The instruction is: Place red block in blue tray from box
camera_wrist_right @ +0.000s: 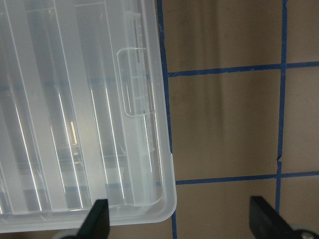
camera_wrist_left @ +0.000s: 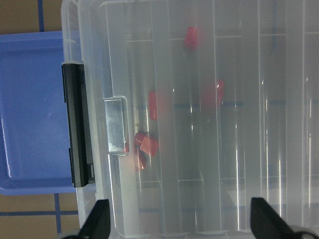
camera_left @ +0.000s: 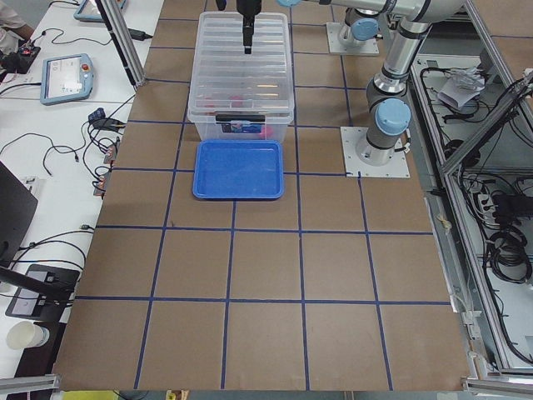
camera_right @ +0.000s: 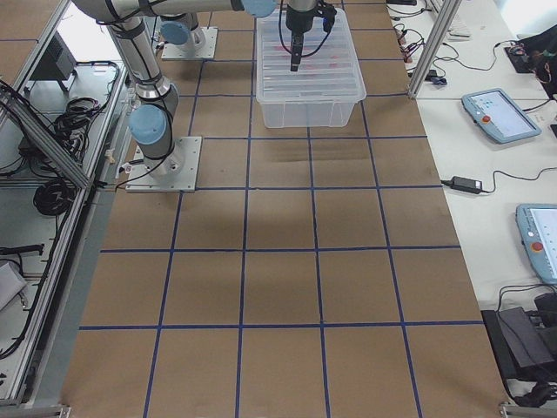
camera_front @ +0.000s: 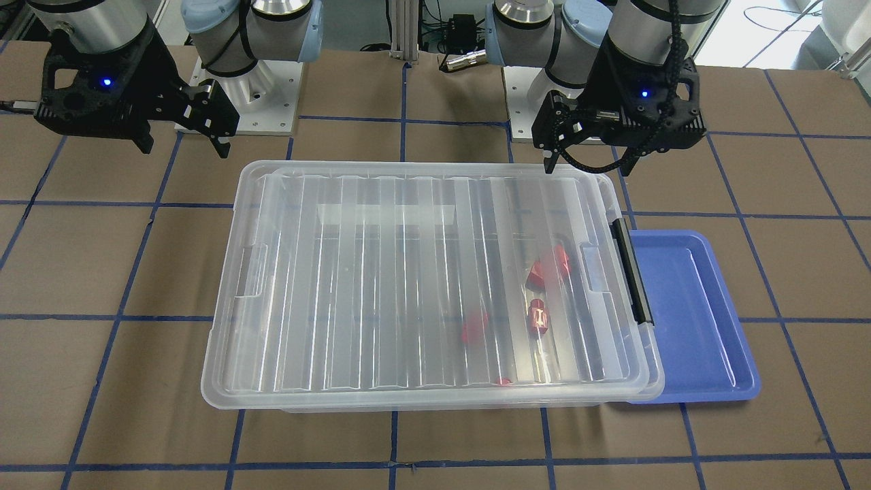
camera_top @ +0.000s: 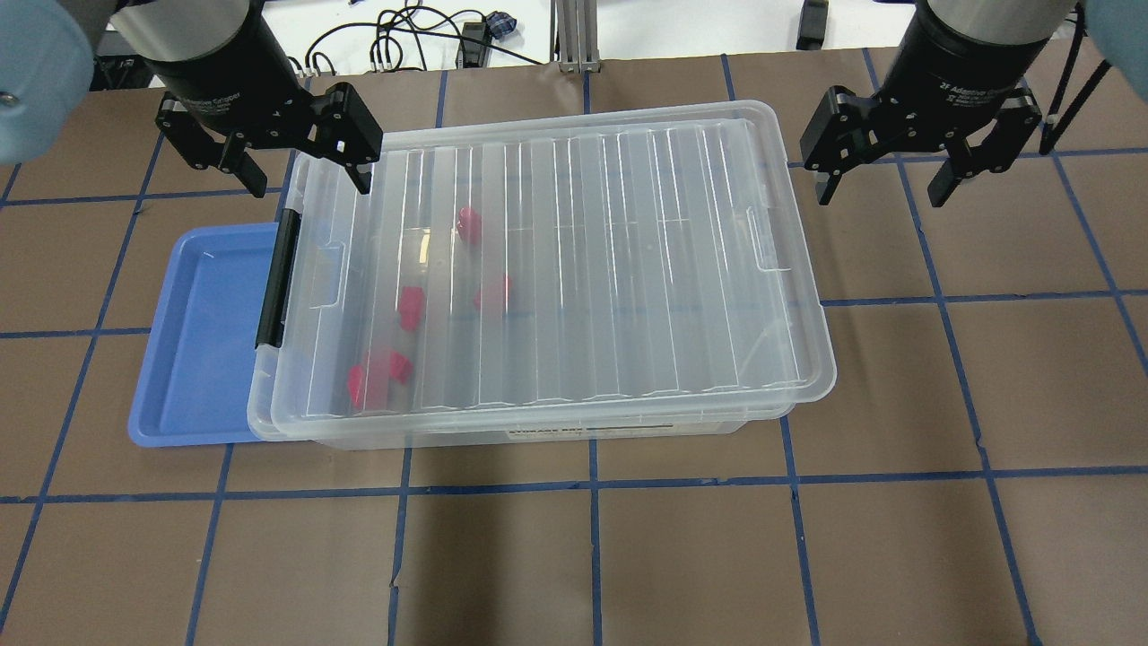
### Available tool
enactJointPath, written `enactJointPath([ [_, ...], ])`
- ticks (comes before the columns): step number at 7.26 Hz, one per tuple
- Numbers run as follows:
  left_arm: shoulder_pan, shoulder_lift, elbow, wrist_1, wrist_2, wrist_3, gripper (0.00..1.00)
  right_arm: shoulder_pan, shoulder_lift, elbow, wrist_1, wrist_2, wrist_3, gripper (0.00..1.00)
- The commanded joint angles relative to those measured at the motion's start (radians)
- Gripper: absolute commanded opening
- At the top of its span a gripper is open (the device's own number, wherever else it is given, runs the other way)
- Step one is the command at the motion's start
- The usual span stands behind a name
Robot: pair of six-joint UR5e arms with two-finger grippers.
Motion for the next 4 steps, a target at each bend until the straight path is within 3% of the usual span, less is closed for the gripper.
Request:
enactJointPath([
  [1,0.0,0.0,0.0,0.0,0.0,0.0,1.0,0.001,-0.005,0.003,-0.001,0.0,0.001,1.0],
  [4,0.0,-0.003,0.0,0.0,0.0,0.0,1.0,0.001,0.001,0.009,0.004,0.0,0.003,1.0],
])
